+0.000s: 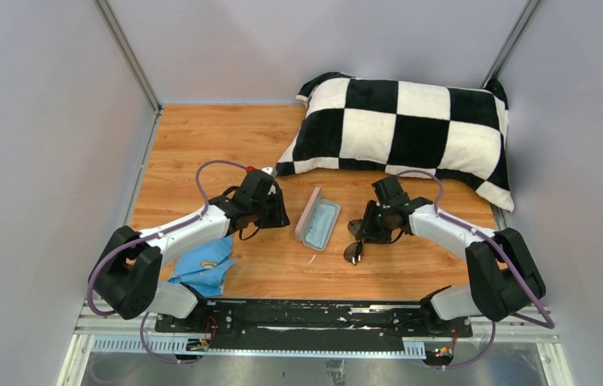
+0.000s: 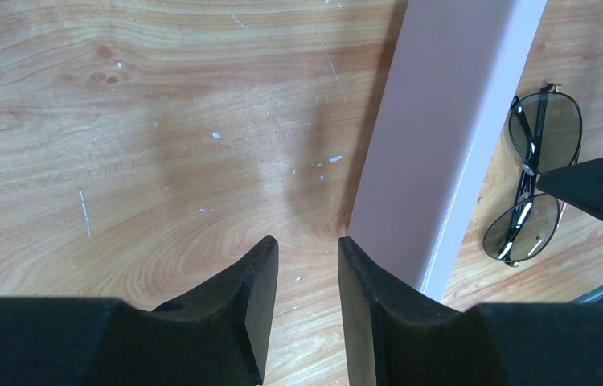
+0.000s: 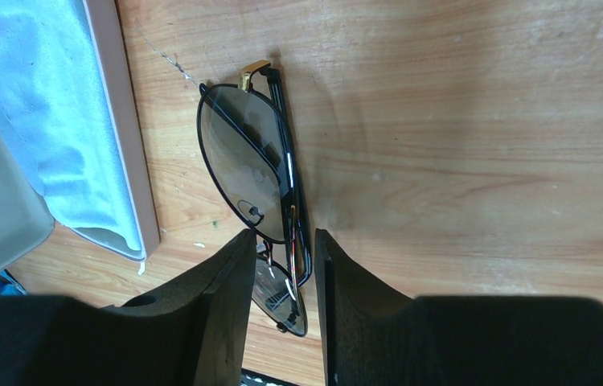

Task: Organize the sunglasses
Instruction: Pick up the sunglasses case at the center of the board.

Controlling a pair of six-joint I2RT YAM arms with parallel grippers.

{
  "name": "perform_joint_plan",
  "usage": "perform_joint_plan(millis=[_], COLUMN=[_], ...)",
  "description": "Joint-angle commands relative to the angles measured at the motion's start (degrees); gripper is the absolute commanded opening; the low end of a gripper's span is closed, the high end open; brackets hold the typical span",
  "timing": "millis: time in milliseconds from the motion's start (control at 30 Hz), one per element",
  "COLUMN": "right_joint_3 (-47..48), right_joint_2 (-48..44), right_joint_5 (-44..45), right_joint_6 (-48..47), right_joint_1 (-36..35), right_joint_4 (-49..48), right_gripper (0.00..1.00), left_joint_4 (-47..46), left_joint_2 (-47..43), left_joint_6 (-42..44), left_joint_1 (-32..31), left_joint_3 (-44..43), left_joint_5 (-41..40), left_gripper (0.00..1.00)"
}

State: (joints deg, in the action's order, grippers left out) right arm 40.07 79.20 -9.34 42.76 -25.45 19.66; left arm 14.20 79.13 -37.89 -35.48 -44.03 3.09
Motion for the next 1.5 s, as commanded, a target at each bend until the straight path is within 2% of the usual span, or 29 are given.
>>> perform_joint_plan(millis=[0,167,367,633,733,1167,1333,1467], right_joint_3=[-1.6,-2.4,-2.2,3.2,4.8,9.2,10.1,10.1], right_joint_2=[2.2,3.4,2.6,4.4,5.3,10.0,11.7,12.4], right_joint_5=[0.6,0.5,0.7,12.4,15.7,19.9,20.7,20.3], right_joint_6=[1.8,2.6,1.7,-1.7,-2.5,-1.9,-1.3,-0.8], right_joint_1=[0.4,0.5,0.2,-5.4,-7.4,-12.1,-12.6,-12.5], right_joint_4=[-0.5,-1.8,-1.7,6.4,8.1,11.1,11.6,11.5], right_gripper=[0.37,0.35,0.4,0.39,0.43,0.47,0.45,0.37], left_joint_4=[-0.4,-0.4,-0.9,-1.3,-1.3,-2.1,-2.6,-2.5], left_joint_2=[-0.3,-0.4,-0.2,0.0,-0.2,0.5,0.3,0.2], left_joint_6=[0.6,0.7,0.6,0.4,0.4,0.5,0.6,0.8], left_joint_1=[-0.1,0.0,-0.1,-0.1,-0.1,-0.1,-0.1,-0.1], left_joint_3=[0.8,0.9,1.4,2.1,2.2,2.7,2.9,2.7], left_joint_5=[0.7,0.8,0.9,1.3,1.4,2.6,3.0,3.0], left_gripper=[0.4,0.4,0.4,0.39,0.39,0.39,0.39,0.39])
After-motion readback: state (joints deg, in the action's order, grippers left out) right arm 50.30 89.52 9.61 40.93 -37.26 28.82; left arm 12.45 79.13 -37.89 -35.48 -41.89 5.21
